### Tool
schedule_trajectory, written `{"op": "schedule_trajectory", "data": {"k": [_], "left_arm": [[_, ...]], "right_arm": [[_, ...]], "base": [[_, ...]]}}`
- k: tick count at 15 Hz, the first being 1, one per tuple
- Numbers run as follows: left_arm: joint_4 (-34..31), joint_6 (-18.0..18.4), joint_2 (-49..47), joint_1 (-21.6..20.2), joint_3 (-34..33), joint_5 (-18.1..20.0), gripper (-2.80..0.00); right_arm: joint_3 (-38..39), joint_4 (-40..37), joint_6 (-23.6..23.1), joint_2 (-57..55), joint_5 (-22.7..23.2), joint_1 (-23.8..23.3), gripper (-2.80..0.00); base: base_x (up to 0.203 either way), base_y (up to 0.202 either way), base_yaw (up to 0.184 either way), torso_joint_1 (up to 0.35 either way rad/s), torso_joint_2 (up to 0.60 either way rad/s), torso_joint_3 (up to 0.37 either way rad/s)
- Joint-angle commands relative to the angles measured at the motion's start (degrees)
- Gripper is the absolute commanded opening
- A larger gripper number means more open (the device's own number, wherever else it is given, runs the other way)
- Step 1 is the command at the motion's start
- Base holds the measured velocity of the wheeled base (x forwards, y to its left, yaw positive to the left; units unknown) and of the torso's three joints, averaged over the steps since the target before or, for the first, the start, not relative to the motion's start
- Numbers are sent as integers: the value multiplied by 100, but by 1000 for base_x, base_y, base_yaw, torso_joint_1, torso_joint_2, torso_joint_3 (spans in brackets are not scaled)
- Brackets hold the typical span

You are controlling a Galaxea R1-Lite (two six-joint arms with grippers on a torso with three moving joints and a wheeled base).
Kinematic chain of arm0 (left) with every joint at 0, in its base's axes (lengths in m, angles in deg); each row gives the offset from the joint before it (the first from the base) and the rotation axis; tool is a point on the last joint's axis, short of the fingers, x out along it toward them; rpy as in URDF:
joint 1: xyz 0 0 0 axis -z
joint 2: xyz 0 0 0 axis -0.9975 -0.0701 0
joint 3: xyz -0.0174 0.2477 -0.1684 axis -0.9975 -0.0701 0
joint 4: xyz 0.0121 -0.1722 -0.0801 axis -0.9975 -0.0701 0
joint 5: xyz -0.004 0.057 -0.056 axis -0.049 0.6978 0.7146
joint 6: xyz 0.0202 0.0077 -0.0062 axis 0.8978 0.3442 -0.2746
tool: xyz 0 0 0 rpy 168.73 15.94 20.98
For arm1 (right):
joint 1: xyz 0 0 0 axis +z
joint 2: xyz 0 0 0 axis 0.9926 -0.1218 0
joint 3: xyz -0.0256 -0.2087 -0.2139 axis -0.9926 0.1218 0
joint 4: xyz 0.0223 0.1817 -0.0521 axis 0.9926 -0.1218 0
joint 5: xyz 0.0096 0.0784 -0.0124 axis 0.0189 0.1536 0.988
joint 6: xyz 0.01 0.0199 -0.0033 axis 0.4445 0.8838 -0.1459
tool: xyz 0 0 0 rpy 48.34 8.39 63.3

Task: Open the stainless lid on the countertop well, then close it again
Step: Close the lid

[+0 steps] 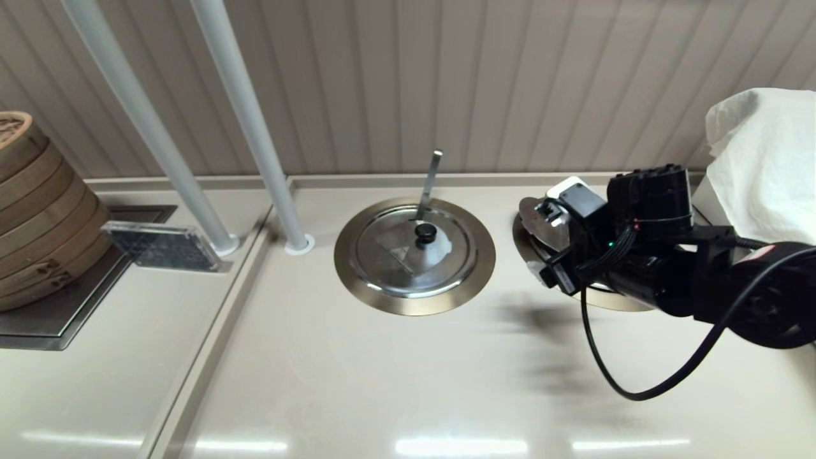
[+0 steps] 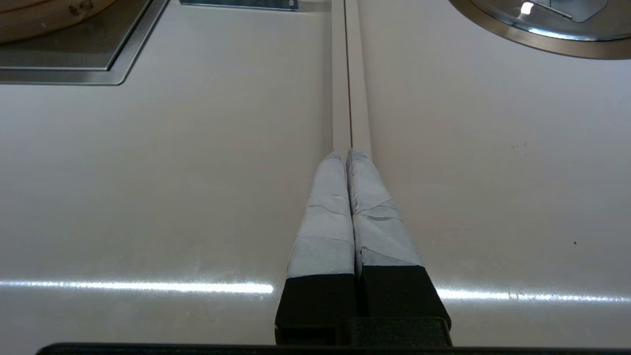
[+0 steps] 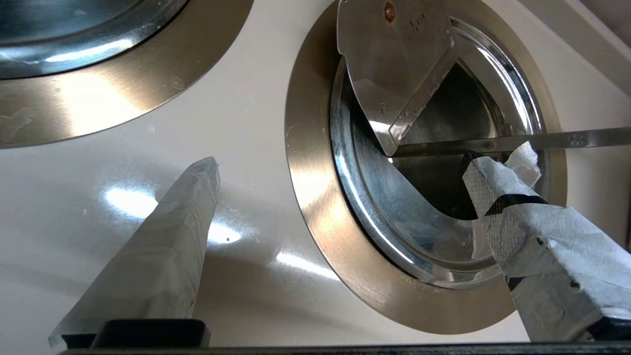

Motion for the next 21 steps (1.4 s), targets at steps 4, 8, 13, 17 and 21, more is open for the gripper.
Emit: {"op": "schedule_trajectory", "data": {"k": [4, 8, 13, 17, 21], "left_arm": [[2, -1, -6, -5, -1, -2, -280], [3, -1, -6, -5, -1, -2, -280], [-1, -1, -6, -5, -1, -2, -280], [8, -1, -6, -5, -1, -2, -280], [-1, -1, -6, -5, -1, -2, -280]], "right_arm": [[63, 1502, -317, -1172, -655, 364, 0], [-276, 1832, -312, -1492, -889, 202, 0], [-885, 2021, -304, -1930, -910, -361, 0], [-1121, 2044, -304, -2028, -912, -632, 0], [-1138, 2102, -304, -1853, -996, -675, 0]], "base": [[0, 0, 0, 0, 0, 0], [0, 0, 0, 0, 0, 0], [0, 0, 0, 0, 0, 0], [0, 0, 0, 0, 0, 0], [0, 0, 0, 0, 0, 0]]}}
